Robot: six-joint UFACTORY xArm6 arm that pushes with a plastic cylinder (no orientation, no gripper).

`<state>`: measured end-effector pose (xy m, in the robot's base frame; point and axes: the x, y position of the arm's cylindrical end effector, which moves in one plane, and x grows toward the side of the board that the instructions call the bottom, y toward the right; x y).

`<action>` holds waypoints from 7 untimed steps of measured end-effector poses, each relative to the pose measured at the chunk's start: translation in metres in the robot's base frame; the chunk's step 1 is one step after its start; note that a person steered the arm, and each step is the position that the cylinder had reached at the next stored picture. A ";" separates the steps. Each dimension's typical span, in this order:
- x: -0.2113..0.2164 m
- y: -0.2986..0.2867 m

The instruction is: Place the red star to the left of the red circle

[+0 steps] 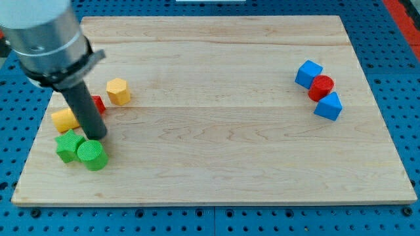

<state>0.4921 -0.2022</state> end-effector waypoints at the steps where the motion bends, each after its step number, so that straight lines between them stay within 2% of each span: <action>1: -0.016 -0.051; 3: -0.048 -0.028; 5: -0.053 0.071; 7: -0.087 0.164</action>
<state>0.4047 -0.0381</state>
